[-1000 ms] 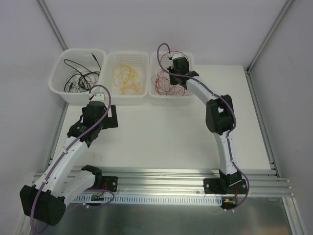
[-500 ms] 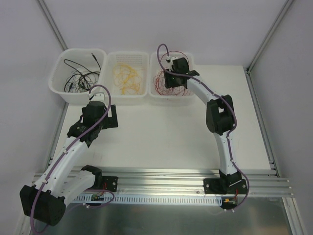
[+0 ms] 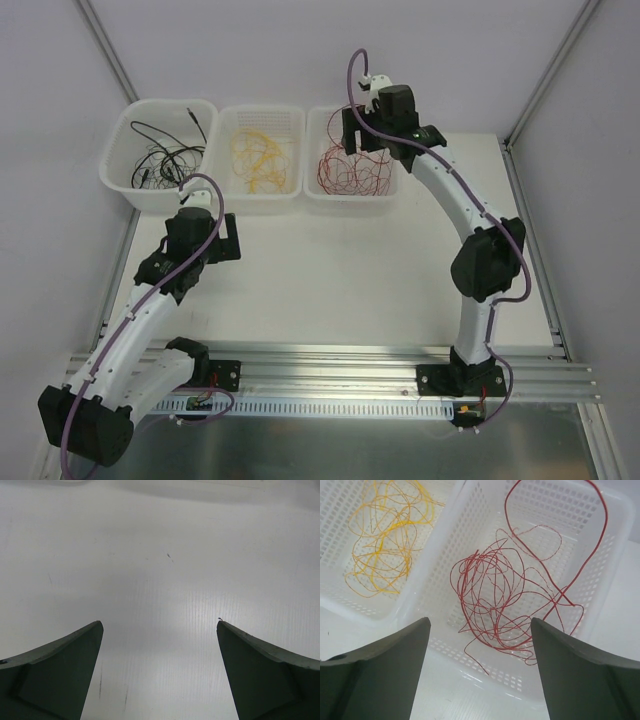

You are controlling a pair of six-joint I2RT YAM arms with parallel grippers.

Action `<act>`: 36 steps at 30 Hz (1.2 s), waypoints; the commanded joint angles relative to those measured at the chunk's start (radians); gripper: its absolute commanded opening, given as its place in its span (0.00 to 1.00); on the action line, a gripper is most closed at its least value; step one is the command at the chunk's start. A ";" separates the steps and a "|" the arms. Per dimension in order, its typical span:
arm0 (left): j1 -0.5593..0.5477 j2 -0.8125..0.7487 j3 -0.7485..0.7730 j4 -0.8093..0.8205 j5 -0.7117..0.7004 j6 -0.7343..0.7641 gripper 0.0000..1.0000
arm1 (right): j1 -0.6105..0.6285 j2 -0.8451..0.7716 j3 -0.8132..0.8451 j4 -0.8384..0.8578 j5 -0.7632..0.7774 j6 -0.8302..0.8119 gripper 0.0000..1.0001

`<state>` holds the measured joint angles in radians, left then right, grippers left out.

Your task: Untangle the cables

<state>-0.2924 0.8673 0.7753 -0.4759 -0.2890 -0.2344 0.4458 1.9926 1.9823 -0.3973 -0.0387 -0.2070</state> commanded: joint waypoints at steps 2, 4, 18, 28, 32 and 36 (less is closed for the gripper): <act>0.012 -0.030 0.001 0.020 0.008 0.010 0.99 | 0.002 -0.124 -0.071 -0.051 0.045 0.003 0.89; 0.013 -0.042 -0.001 0.022 0.007 0.007 0.99 | 0.002 -0.208 -0.118 -0.054 0.121 0.029 0.99; 0.012 -0.284 -0.064 0.089 -0.085 0.023 0.99 | -0.038 -0.964 -0.536 -0.331 0.557 0.029 1.00; 0.013 -0.623 -0.154 0.102 -0.167 0.037 0.99 | -0.036 -1.567 -0.859 -0.439 0.692 0.100 1.00; 0.010 -0.795 -0.200 0.097 -0.145 0.067 0.99 | -0.036 -1.707 -0.942 -0.422 0.678 0.049 1.00; 0.012 -0.965 -0.220 0.053 -0.141 0.066 0.99 | -0.036 -1.784 -0.994 -0.434 0.704 0.020 1.00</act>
<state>-0.2928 0.0143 0.5713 -0.4088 -0.4236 -0.1913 0.4107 0.2424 1.0149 -0.8307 0.6250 -0.1467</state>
